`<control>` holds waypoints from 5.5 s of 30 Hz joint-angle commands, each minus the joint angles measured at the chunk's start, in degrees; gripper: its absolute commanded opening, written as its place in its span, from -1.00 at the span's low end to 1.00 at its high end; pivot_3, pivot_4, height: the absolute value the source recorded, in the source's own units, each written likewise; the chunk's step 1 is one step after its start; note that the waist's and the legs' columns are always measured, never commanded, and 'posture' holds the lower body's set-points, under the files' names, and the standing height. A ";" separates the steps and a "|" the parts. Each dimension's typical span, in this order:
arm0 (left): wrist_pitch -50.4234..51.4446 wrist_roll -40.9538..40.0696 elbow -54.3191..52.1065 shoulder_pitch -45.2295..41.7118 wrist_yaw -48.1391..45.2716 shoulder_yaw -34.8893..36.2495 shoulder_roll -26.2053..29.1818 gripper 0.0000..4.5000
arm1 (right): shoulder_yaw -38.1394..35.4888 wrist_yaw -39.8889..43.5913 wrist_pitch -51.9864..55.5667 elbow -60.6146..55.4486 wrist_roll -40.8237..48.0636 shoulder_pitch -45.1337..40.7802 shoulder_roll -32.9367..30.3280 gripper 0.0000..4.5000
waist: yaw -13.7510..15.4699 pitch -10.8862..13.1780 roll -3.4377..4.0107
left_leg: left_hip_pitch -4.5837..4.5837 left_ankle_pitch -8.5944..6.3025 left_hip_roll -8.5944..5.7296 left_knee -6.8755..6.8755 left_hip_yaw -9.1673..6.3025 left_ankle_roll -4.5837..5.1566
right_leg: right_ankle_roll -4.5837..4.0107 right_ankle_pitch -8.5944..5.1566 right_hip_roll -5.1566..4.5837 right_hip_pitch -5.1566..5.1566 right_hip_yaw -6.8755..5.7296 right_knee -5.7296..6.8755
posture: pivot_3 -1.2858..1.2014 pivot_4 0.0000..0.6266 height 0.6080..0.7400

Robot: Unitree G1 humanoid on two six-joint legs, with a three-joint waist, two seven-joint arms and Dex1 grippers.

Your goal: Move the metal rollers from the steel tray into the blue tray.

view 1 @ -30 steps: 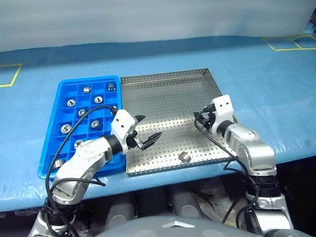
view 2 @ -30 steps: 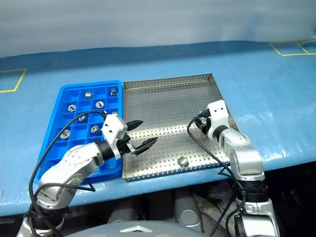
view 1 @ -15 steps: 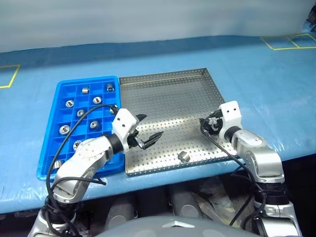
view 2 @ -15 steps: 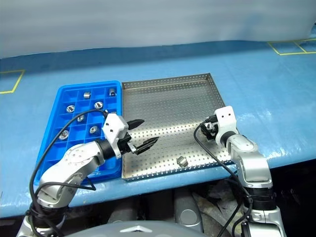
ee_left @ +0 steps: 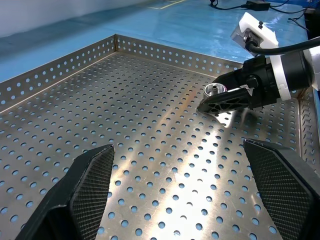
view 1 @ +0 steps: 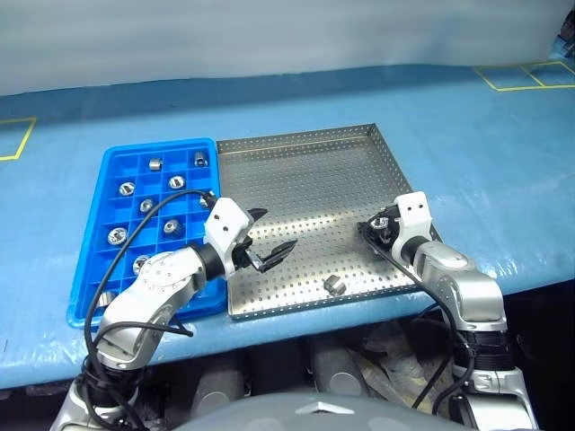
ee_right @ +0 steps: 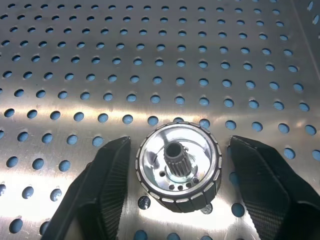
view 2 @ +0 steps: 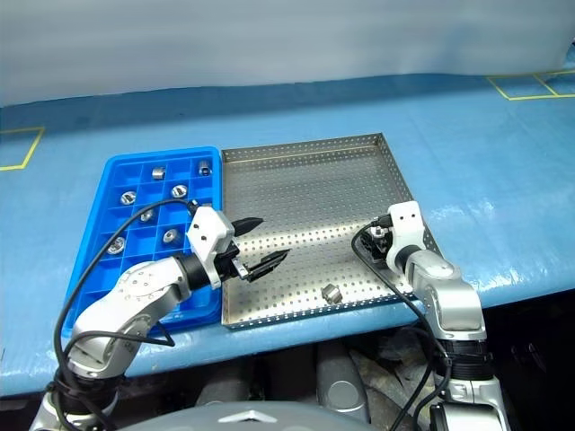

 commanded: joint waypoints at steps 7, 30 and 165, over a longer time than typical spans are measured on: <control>-0.62 -0.07 -1.61 -0.58 -0.39 0.53 0.34 1.00 | -1.07 -0.89 -0.95 -1.92 -0.04 -0.12 -0.35 -0.22 | 0.00 0.00 0.00 | 0.00 0.00 0.00 0.00 0.00 0.00 | 0.00 0.00 0.00 0.00 0.00 0.00 | -0.16 -0.52 1.00; 8.94 -9.31 -25.24 25.45 3.79 24.67 8.21 1.00 | 22.00 16.06 -10.65 4.47 2.04 -22.62 11.29 -0.22 | 4.26 0.08 -0.13 | 0.00 0.00 0.05 -0.09 -0.07 -0.03 | -0.11 -0.04 -0.11 -0.11 -0.13 0.05 | 0.06 -0.52 1.00; 3.87 -8.58 -9.65 7.47 5.58 0.59 5.99 1.00 | 37.22 55.48 -40.58 -12.74 -29.76 -13.68 -21.96 0.23 | 1.59 0.17 -0.04 | 0.00 -0.18 -0.03 0.32 -0.01 0.26 | -0.20 -0.08 -0.33 0.28 -0.34 -0.44 | -0.14 -0.52 1.00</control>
